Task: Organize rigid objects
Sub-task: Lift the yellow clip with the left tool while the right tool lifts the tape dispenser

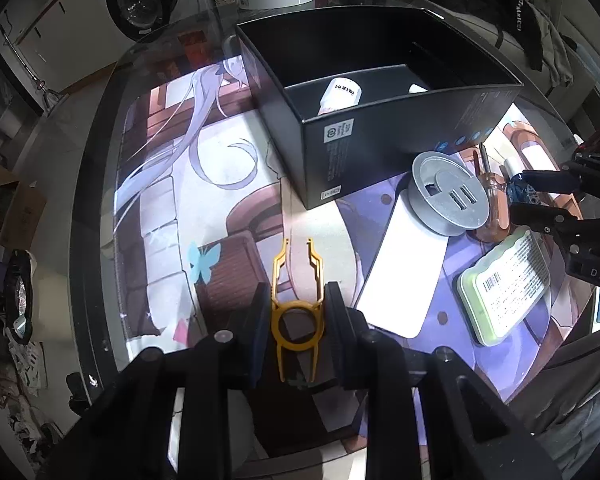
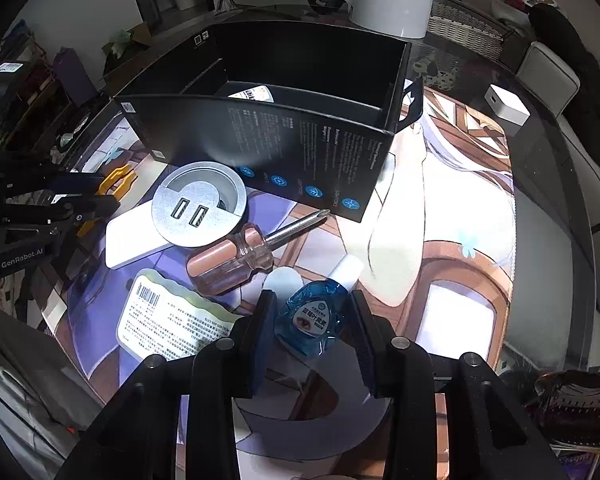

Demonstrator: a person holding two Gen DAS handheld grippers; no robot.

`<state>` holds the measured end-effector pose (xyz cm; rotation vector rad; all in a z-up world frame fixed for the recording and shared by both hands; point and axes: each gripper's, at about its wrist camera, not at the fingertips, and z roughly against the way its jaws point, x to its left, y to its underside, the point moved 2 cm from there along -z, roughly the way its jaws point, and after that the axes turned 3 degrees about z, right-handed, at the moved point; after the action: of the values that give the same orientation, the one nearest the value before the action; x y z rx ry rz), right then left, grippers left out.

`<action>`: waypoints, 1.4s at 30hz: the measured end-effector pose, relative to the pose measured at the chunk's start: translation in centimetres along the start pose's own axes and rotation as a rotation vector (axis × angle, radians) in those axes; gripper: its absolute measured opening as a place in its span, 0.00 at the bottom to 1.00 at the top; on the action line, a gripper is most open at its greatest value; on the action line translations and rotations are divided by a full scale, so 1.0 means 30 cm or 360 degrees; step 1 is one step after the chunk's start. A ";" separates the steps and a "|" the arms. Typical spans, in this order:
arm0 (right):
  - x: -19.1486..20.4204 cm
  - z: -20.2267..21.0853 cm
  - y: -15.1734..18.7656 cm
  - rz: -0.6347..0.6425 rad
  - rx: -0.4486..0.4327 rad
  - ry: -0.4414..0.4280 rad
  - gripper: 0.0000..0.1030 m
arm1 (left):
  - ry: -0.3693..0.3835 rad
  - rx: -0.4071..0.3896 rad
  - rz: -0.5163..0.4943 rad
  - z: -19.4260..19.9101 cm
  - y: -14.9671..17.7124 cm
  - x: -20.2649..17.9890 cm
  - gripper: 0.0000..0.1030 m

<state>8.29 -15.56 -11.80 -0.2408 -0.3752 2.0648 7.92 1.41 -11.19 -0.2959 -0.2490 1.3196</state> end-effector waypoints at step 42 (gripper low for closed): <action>0.217 0.495 0.024 0.0159 -0.1284 0.0122 0.35 | 0.0012 -0.1203 0.0050 0.493 -0.048 -0.054 0.24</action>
<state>-0.28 -12.68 1.67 -0.8268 -1.1573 1.8932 3.77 0.57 3.16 -0.9422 -0.7394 1.2107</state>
